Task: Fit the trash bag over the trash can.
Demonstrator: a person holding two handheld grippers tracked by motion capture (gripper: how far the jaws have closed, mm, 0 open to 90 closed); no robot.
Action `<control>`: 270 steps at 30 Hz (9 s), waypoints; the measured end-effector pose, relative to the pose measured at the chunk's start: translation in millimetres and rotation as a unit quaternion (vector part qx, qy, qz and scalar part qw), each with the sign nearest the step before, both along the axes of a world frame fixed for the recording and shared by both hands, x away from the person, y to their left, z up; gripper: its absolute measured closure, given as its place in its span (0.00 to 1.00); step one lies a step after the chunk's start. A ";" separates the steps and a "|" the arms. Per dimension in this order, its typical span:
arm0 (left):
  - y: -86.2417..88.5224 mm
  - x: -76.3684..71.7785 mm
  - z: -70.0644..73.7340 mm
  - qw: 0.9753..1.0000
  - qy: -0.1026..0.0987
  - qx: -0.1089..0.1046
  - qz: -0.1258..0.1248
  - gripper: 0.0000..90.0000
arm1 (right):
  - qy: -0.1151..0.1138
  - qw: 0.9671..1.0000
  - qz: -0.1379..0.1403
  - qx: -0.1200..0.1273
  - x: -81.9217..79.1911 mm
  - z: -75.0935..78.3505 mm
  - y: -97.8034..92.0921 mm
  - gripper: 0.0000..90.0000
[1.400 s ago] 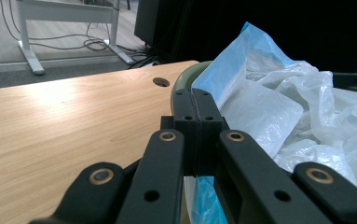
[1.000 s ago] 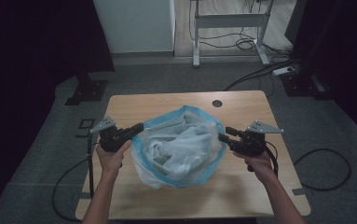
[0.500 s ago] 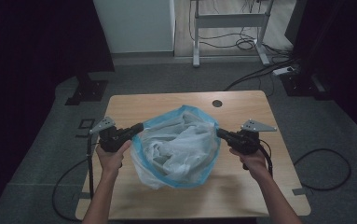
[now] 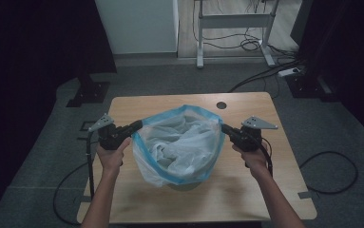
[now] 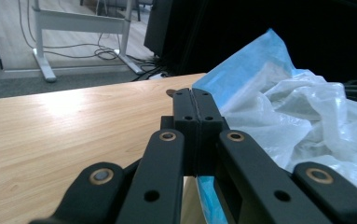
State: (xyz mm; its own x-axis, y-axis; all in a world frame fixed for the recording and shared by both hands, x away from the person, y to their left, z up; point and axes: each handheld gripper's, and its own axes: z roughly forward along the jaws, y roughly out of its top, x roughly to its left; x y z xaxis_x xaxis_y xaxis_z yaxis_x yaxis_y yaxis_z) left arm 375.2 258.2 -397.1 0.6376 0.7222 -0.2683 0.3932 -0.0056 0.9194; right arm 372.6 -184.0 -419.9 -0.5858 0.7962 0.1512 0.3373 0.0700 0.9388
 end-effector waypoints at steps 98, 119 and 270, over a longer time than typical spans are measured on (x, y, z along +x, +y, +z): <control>-9.0 -0.8 -41.1 0.998 0.057 0.030 0.012 0.90 | -0.055 0.970 0.236 0.006 -138.5 -15.6 74.2 0.60; -7.2 -2.0 -41.6 0.998 0.056 0.029 0.013 0.91 | -0.043 0.962 0.269 -0.018 -130.4 -28.3 103.3 0.89; -145.6 28.4 61.5 0.913 0.021 0.241 -0.328 0.46 | 0.029 0.999 -0.025 0.027 -119.4 -102.1 -85.9 0.39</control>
State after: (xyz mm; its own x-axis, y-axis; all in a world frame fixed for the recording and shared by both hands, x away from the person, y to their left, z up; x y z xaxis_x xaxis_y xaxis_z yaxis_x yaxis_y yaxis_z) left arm 403.6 112.6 -335.6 0.9717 0.2299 -0.0540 0.1951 -0.6525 0.7322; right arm 253.2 -269.9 -522.0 -0.5347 0.8140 0.2272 0.3933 0.0017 0.9194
